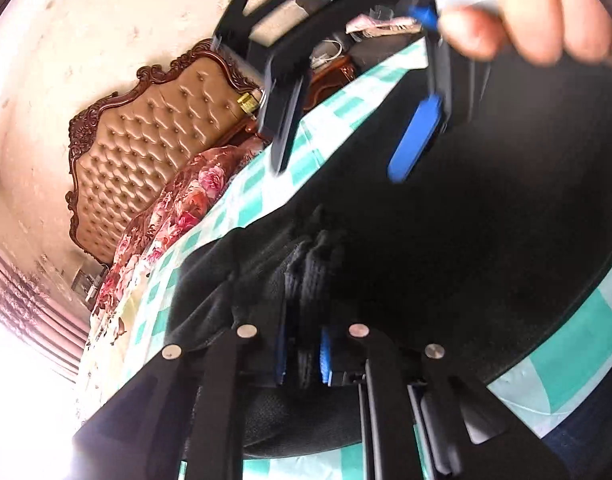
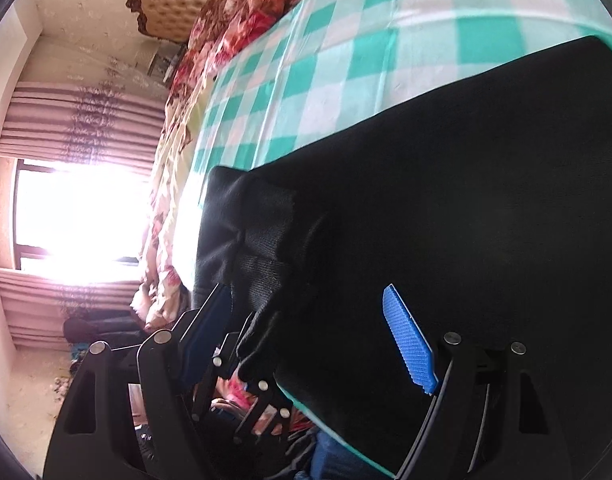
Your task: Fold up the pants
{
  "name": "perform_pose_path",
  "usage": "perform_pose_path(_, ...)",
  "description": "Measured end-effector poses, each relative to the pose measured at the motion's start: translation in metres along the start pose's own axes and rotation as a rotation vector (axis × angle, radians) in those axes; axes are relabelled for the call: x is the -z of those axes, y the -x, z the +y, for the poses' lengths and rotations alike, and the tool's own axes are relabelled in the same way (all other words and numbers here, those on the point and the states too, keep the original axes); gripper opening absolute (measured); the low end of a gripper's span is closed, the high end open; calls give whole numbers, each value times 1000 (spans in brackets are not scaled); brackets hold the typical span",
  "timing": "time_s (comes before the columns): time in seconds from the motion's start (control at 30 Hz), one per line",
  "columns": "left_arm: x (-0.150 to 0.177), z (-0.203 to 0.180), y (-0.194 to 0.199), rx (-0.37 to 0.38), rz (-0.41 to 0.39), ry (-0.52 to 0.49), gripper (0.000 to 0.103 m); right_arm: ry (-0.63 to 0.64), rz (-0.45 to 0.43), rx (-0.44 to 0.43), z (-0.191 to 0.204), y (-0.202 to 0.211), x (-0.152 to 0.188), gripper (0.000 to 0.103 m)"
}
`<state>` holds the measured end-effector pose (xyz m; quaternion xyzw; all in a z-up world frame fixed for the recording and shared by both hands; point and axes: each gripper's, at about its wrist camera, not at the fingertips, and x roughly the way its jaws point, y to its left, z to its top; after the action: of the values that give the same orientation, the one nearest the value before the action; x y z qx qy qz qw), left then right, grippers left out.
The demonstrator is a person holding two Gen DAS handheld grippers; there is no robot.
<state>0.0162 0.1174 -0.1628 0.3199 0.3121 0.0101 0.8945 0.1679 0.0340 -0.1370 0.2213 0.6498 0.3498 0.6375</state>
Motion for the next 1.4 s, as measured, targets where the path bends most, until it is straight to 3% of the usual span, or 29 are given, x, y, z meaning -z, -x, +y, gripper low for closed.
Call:
perform_pose_path(0.23,-4,3,10,12,-17,50,12,-12,67,-16,19,-47,-18,76)
perform_pose_path(0.3,-4,4,13,11,-23,59,12,18,63,-9,27,-57,-23,56)
perform_pose_path(0.33,-5,1,13,4,-25,61,12,31,54,30,30,-60,-25,35)
perform_pose_path(0.37,-5,3,14,-3,-27,62,12,45,44,39,32,-59,-26,22)
perform_pose_path(0.43,-9,1,17,-20,-47,54,11,90,12,37,37,-48,-25,16)
perform_pose_path(0.57,-27,-17,34,3,-126,38,11,177,-75,101,40,-1,-12,15)
perform_pose_path(0.73,-51,-61,46,101,-205,-20,12,156,-151,181,7,44,7,14)
perform_pose_path(0.97,-55,-102,33,203,-170,-67,12,134,-148,242,-46,41,16,14)
perform_pose_path(1.23,-59,-98,36,169,-193,-48,13,200,-187,215,-32,56,20,14)
perform_pose_path(1.4,-68,-104,33,164,-205,-44,13,251,-221,270,-28,61,17,14)
